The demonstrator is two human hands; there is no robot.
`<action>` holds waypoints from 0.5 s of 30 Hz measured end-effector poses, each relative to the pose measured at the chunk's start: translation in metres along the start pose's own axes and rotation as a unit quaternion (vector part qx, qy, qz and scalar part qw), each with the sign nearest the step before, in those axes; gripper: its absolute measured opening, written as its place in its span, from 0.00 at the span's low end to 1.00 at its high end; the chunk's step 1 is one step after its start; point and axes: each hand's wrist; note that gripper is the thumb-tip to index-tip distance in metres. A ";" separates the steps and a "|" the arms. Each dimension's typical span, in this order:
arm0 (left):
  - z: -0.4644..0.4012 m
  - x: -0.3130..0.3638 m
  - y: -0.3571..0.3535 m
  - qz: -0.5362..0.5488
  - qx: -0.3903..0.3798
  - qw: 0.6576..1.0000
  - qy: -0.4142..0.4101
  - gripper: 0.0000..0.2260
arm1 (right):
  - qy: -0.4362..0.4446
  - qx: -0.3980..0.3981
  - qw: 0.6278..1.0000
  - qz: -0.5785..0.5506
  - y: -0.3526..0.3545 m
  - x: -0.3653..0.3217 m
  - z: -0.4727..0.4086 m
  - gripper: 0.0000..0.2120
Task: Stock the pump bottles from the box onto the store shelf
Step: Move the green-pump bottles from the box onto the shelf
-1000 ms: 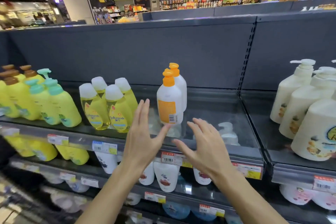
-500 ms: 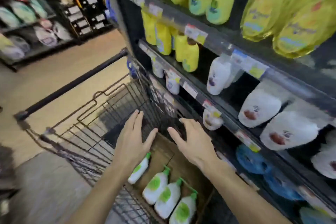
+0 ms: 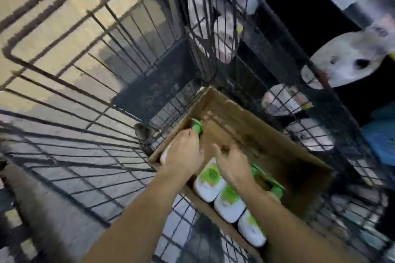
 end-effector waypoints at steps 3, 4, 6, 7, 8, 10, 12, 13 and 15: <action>-0.025 -0.022 -0.045 -0.065 -0.105 0.992 -0.001 0.24 | -0.113 -0.023 0.993 -0.013 -0.035 0.025 -0.015 0.26; -0.030 -0.025 -0.057 -0.096 -0.126 0.987 -0.007 0.25 | -0.135 -0.032 0.990 0.003 -0.046 0.035 -0.018 0.26; -0.038 -0.026 -0.068 -0.160 -0.110 0.981 -0.014 0.26 | -0.146 -0.030 0.988 0.037 -0.062 0.047 -0.024 0.26; -0.042 -0.026 -0.071 -0.196 -0.097 0.976 -0.019 0.28 | -0.149 -0.023 0.987 0.049 -0.066 0.049 -0.028 0.26; -0.046 -0.026 -0.074 -0.230 -0.095 0.968 -0.026 0.31 | -0.154 -0.018 0.986 0.054 -0.068 0.050 -0.032 0.26; -0.054 -0.034 -0.081 -0.227 -0.097 0.969 -0.004 0.37 | -0.172 -0.025 0.984 0.034 -0.068 0.050 -0.042 0.29; -0.060 -0.040 -0.087 -0.180 -0.091 0.979 0.019 0.42 | -0.183 -0.040 0.982 0.005 -0.069 0.053 -0.048 0.35; -0.061 -0.042 -0.088 -0.156 -0.087 0.984 0.023 0.44 | -0.181 -0.036 0.983 -0.006 -0.072 0.054 -0.050 0.38; -0.058 -0.041 -0.092 -0.133 -0.079 0.988 0.024 0.47 | -0.172 -0.002 0.984 -0.038 -0.081 0.056 -0.049 0.43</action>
Point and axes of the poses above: each hand's wrist, its own z-axis away from the middle knuckle, its own y-axis out of the back of the hand, x = y × z, and after that the axes turned 1 degree about y, right-handed
